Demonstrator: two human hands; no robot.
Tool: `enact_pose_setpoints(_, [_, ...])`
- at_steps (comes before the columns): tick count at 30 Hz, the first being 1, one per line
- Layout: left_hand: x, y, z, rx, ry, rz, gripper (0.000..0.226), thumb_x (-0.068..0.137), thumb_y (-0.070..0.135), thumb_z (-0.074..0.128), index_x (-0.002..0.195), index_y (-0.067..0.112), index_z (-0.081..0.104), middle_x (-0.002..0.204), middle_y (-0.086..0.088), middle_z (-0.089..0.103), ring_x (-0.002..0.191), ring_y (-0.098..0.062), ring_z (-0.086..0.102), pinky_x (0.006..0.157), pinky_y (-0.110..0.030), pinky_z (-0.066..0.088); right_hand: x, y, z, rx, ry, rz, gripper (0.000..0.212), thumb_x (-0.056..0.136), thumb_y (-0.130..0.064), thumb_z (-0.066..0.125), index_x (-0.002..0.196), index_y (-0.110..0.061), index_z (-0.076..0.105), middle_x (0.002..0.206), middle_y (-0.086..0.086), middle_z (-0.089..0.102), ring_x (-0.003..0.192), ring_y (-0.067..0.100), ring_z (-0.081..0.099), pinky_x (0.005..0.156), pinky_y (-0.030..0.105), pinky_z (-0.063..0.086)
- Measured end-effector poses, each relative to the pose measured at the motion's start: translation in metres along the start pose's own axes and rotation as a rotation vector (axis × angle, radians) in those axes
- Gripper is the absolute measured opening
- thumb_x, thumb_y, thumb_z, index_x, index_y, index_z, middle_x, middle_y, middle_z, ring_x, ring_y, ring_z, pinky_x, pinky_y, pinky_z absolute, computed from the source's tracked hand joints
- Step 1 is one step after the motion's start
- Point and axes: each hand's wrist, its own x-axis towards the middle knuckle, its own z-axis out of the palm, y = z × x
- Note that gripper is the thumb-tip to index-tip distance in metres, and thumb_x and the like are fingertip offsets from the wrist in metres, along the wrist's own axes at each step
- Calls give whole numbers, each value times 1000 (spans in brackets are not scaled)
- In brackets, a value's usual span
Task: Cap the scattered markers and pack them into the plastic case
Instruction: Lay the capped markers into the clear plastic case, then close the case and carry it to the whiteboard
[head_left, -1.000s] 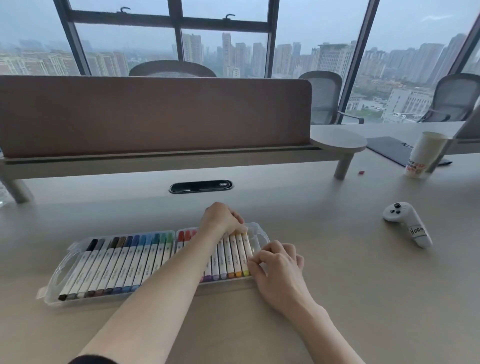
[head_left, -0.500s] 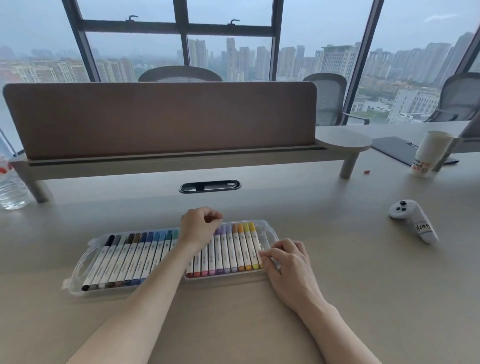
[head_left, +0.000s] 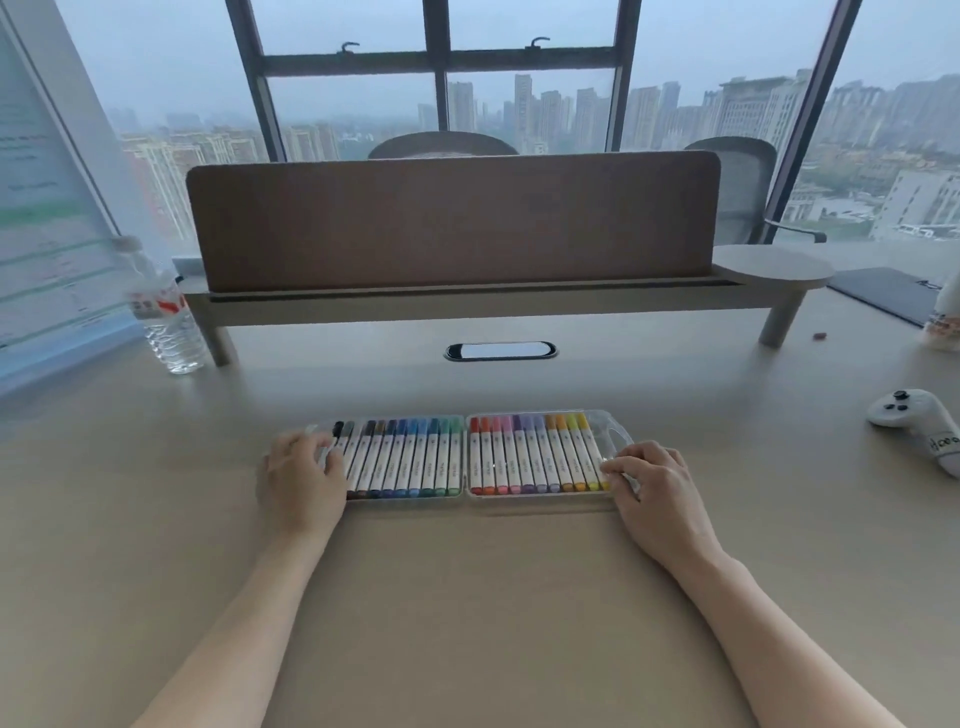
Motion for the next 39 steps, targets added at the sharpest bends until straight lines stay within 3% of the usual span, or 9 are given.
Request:
enact_pose_setpoints(3, [-5,-3,1,33,-84,-150,43,100,37,47,134,14,60,137,-18,56,128,-40,45,111,-45,35,0,-11,2,18,-40,106,18,93,-19,64,107,-19,75,126,4,58,123,29,46,101,31,37])
enact_pose_setpoints(6, [-8,2,0,8,-100,-127,41,100,34,46,130,11,62,131,-17,62,123,-40,50,106,-44,39,3,-21,7,-1,-163,323,33,96,-37,55,124,-20,63,150,13,40,142,33,28,114,40,26])
enact_pose_setpoints(9, [-13,6,-7,-144,-24,-190,36,97,27,54,128,13,63,127,-15,65,118,-37,57,100,-42,44,9,-29,8,43,-151,393,46,94,-39,58,134,-15,53,145,12,47,137,32,35,113,41,29])
enact_pose_setpoints(13, [-22,21,-24,-388,133,-313,30,95,17,55,122,8,65,119,-17,69,111,-38,61,95,-41,44,11,-37,-6,589,56,499,49,91,-19,69,135,-15,48,110,-4,58,99,17,57,89,31,42])
enact_pose_setpoints(18, [-16,47,-48,-756,246,-483,24,97,26,50,95,11,69,90,-4,73,92,-26,67,82,-34,46,22,-36,-12,1303,181,566,38,93,-8,65,125,-19,46,122,-1,61,104,19,66,89,46,54])
enact_pose_setpoints(22, [-12,79,-60,-1205,181,-479,31,104,34,43,99,18,69,93,2,72,84,-11,71,78,-31,55,31,-63,-24,1629,74,501,14,100,-16,49,97,-14,62,99,8,70,89,22,67,75,30,57])
enact_pose_setpoints(29, [-7,130,-52,-1126,-156,-116,13,98,8,62,105,9,72,90,-5,77,77,-12,75,68,-19,58,47,-105,-35,1472,-192,359,41,103,-37,36,111,-14,69,110,7,71,98,20,64,92,45,47])
enact_pose_setpoints(33, [-2,149,-38,-986,-305,69,21,87,14,77,108,13,73,97,0,77,86,-14,74,72,-22,59,52,-122,-36,1356,-296,284,50,93,-47,41,123,-16,65,123,5,69,110,21,61,102,51,43])
enact_pose_setpoints(39, [8,157,-22,-755,-282,188,49,77,34,85,119,29,61,114,17,64,103,-4,60,79,-19,51,53,-126,-41,1221,-397,73,45,93,-47,38,121,-30,69,128,-2,67,120,14,60,99,42,44])
